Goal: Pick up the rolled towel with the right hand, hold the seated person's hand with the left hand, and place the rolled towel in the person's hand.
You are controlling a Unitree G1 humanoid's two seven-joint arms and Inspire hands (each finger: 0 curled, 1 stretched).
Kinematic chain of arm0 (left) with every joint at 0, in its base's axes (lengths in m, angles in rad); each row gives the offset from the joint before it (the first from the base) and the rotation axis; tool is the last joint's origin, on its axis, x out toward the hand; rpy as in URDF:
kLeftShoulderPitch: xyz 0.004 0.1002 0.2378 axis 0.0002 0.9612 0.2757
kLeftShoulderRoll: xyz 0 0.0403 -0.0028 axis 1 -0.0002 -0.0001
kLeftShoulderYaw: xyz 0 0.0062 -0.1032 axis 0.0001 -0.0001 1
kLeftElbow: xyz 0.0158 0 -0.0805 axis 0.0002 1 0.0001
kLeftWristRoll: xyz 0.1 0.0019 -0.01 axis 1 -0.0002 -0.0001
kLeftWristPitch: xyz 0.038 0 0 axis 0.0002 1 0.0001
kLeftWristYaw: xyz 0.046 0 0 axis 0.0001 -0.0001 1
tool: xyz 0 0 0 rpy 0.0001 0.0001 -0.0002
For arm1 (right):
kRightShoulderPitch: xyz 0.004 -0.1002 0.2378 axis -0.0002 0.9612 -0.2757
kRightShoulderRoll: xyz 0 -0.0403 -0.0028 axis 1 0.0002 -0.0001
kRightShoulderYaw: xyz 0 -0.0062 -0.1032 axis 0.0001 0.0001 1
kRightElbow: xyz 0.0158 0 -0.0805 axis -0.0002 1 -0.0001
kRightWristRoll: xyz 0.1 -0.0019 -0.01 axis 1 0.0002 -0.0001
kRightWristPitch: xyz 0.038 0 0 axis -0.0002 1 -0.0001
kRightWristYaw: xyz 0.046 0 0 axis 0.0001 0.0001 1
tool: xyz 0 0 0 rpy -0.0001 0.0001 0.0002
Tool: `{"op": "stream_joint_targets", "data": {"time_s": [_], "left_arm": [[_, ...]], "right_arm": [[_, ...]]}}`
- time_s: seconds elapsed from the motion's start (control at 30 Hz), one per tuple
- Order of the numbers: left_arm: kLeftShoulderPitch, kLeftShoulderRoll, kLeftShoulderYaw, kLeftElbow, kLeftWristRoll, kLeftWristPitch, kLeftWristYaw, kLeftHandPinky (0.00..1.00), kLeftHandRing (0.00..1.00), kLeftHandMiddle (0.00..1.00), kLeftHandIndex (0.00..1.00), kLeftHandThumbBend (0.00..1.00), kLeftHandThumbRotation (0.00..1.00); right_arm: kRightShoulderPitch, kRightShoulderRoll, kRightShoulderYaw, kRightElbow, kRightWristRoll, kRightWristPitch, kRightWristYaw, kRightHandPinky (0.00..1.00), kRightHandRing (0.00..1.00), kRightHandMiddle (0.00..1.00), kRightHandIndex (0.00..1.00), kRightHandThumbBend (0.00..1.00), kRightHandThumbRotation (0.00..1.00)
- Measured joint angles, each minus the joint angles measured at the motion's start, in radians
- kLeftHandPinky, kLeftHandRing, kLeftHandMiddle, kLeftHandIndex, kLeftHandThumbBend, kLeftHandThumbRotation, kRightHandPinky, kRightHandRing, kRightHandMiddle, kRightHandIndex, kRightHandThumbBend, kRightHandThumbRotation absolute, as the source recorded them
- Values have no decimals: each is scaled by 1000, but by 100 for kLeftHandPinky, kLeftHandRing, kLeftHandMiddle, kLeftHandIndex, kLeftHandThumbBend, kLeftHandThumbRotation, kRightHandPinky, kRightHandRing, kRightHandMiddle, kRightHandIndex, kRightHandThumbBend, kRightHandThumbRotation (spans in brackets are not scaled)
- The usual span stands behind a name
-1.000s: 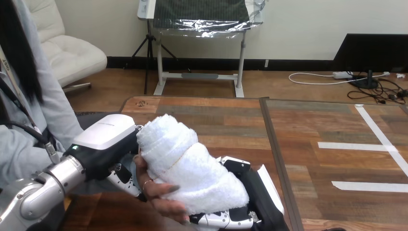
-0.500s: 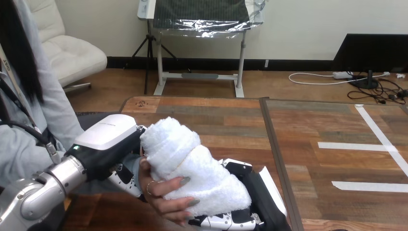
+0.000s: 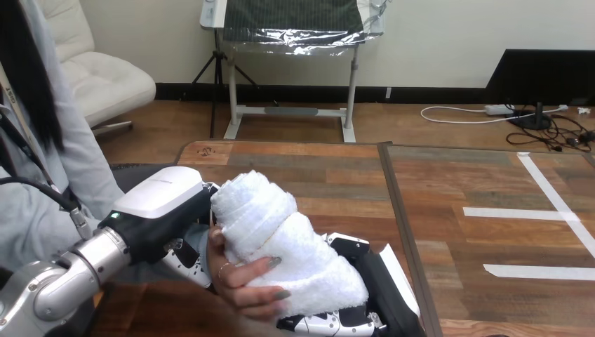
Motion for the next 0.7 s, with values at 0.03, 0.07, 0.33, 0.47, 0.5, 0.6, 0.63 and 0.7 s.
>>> {"op": "stream_joint_targets", "data": {"time_s": [0.03,0.07,0.33,0.47,0.5,0.6,0.63,0.7], "left_arm": [[0,0,0,0,0,0,0,28,34,39,40,93,3],[0,-1,0,0,0,0,0,28,34,39,40,93,3],[1,-2,2,-1,-2,2,-4,29,35,40,41,93,4],[4,-3,5,-9,-3,9,-10,29,35,40,41,93,4],[5,-3,5,-11,-3,10,-11,29,35,40,42,93,4],[6,-3,6,-15,-3,10,-11,31,37,42,43,93,4],[6,-3,6,-16,-3,9,-11,31,37,42,43,93,4],[7,-3,7,-16,-3,7,-11,32,38,43,44,93,5]], "right_arm": [[0,0,0,1,1,0,0,14,18,26,32,81,0],[0,0,0,2,1,0,0,14,18,26,32,81,0],[-2,-1,1,3,8,6,0,14,19,26,32,83,0],[-4,-1,1,3,14,15,3,15,19,27,33,84,0],[-5,-1,1,3,17,18,4,15,20,27,33,85,0],[-7,-1,1,3,27,36,11,18,23,30,38,87,0],[-8,-1,1,3,31,42,14,19,24,31,39,87,0],[-10,-1,1,3,41,56,23,22,28,35,42,88,2]]}}
